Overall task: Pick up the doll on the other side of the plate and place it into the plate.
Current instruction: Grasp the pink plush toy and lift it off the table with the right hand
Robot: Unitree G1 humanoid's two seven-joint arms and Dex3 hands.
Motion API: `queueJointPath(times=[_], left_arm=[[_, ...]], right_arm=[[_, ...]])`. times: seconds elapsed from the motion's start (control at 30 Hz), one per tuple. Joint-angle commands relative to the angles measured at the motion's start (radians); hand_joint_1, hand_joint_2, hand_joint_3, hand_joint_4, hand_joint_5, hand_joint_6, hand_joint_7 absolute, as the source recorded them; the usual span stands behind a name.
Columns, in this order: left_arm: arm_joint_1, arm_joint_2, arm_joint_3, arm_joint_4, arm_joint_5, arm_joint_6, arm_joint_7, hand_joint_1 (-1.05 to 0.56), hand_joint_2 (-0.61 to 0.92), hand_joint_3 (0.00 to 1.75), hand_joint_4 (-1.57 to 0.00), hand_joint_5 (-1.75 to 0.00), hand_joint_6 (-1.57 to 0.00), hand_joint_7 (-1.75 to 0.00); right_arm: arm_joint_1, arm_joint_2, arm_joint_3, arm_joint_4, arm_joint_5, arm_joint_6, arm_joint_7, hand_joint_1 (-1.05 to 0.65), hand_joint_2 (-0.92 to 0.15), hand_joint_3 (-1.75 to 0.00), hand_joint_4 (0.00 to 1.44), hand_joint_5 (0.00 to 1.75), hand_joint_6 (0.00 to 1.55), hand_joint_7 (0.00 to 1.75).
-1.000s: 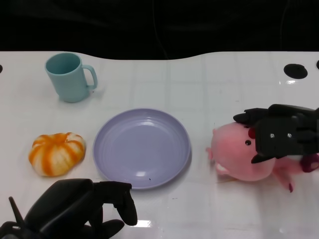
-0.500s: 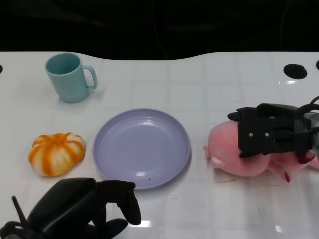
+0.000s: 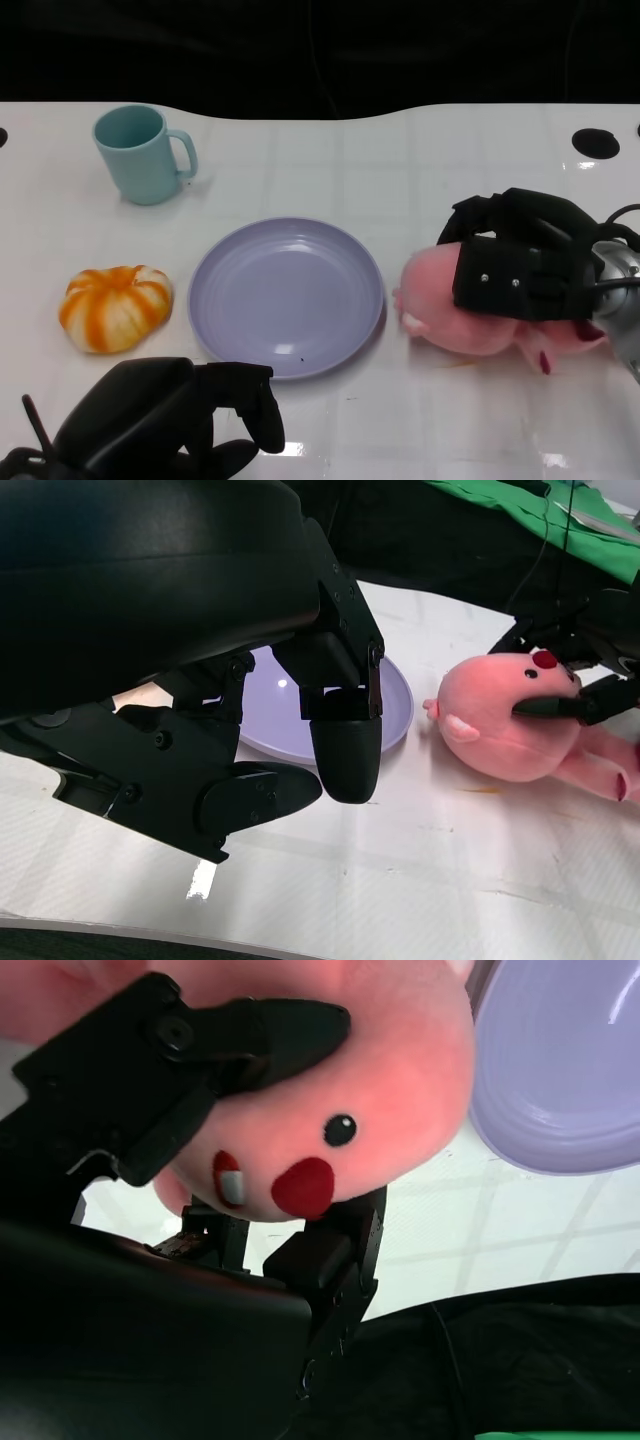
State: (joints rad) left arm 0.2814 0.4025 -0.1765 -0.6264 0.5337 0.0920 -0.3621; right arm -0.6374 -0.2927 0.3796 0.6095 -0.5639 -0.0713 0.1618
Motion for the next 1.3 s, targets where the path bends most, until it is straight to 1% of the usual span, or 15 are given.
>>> queueJointPath(times=[0.03,0.17,0.27,0.3,0.37,0.47,0.67,0.7,0.77,0.87,0.93,0.97,1.1,1.17,1.3], left_arm=[[0.008,0.012,0.005,-0.006,0.001,-0.005,-0.006,-0.22,0.72,0.65,-0.70,-1.50,-0.73,-1.16],[0.007,0.011,0.006,-0.006,-0.002,0.006,-0.013,-0.22,0.72,0.66,-0.70,-1.49,-0.74,-1.15],[0.007,0.014,0.007,0.006,-0.007,-0.009,-0.006,-0.21,0.72,0.68,-0.71,-1.49,-0.75,-1.15],[0.007,0.014,0.008,0.008,-0.007,-0.013,-0.004,-0.21,0.71,0.68,-0.71,-1.49,-0.75,-1.15],[0.008,0.015,0.008,0.010,-0.008,-0.014,-0.005,-0.21,0.71,0.69,-0.71,-1.48,-0.75,-1.16],[0.009,0.017,0.008,0.012,-0.002,-0.015,-0.005,-0.22,0.71,0.70,-0.71,-1.48,-0.74,-1.16],[0.011,0.017,0.006,0.026,-0.001,-0.030,0.004,-0.21,0.70,0.71,-0.71,-1.50,-0.74,-1.18],[0.011,0.014,0.005,0.029,0.001,-0.032,0.006,-0.21,0.70,0.72,-0.70,-1.51,-0.74,-1.18],[0.010,0.010,0.002,0.033,0.003,-0.034,0.009,-0.21,0.70,0.73,-0.71,-1.50,-0.74,-1.18],[0.007,0.005,-0.003,0.039,0.010,-0.039,0.014,-0.20,0.69,0.74,-0.72,-1.48,-0.75,-1.17],[0.005,0.002,-0.007,0.042,0.014,-0.041,0.015,-0.20,0.68,0.75,-0.72,-1.47,-0.75,-1.16],[0.005,0.000,-0.008,0.043,0.015,-0.043,0.016,-0.19,0.68,0.76,-0.73,-1.47,-0.75,-1.16],[0.006,-0.005,-0.014,0.048,0.025,-0.049,0.020,-0.19,0.67,0.76,-0.73,-1.45,-0.76,-1.16],[0.004,-0.008,-0.018,0.049,0.033,-0.049,0.018,-0.19,0.66,0.76,-0.73,-1.44,-0.75,-1.15],[-0.002,-0.020,-0.025,0.051,0.042,-0.040,0.013,-0.20,0.67,0.75,-0.74,-1.41,-0.76,-1.12]], right_arm=[[0.019,-0.015,-0.011,-0.030,0.004,-0.024,-0.031,-0.14,-0.49,-1.14,0.94,1.75,0.76,1.74],[0.044,-0.017,-0.037,-0.069,0.020,-0.043,-0.054,-0.14,-0.46,-1.18,0.95,1.75,0.75,1.75],[0.066,-0.015,-0.063,-0.085,0.034,-0.080,-0.107,-0.13,-0.37,-1.29,0.92,1.75,0.75,1.75],[0.069,-0.014,-0.067,-0.086,0.036,-0.087,-0.116,-0.13,-0.36,-1.31,0.92,1.75,0.75,1.75],[0.080,-0.013,-0.083,-0.085,0.044,-0.127,-0.154,-0.12,-0.33,-1.35,0.92,1.75,0.75,1.75],[0.109,-0.008,-0.119,-0.125,0.067,-0.191,-0.221,-0.07,-0.28,-1.42,0.93,1.75,0.76,1.75],[0.117,0.010,-0.148,-0.148,0.097,-0.278,-0.271,-0.06,-0.27,-1.48,0.92,1.75,0.73,1.75],[0.110,0.016,-0.149,-0.144,0.097,-0.298,-0.285,-0.06,-0.27,-1.48,0.92,1.75,0.73,1.75],[0.098,0.027,-0.150,-0.137,0.099,-0.330,-0.306,-0.07,-0.25,-1.55,0.95,1.75,0.74,1.75],[0.078,0.046,-0.150,-0.122,0.112,-0.372,-0.312,-0.09,-0.23,-1.59,0.96,1.75,0.74,1.75],[0.057,0.073,-0.145,-0.114,0.115,-0.390,-0.317,-0.11,-0.22,-1.60,0.96,1.75,0.75,1.75],[0.048,0.084,-0.143,-0.110,0.116,-0.395,-0.319,-0.11,-0.19,-1.65,0.96,1.75,0.76,1.75],[0.022,0.136,-0.123,-0.134,0.094,-0.353,-0.308,-0.13,-0.16,-1.73,0.96,1.75,0.77,1.75],[0.010,0.154,-0.114,-0.138,0.088,-0.343,-0.300,-0.15,-0.16,-1.71,0.96,1.75,0.76,1.75],[-0.045,0.206,-0.064,-0.124,0.044,-0.334,-0.303,-0.18,-0.14,-1.68,0.98,1.75,0.76,1.75]])
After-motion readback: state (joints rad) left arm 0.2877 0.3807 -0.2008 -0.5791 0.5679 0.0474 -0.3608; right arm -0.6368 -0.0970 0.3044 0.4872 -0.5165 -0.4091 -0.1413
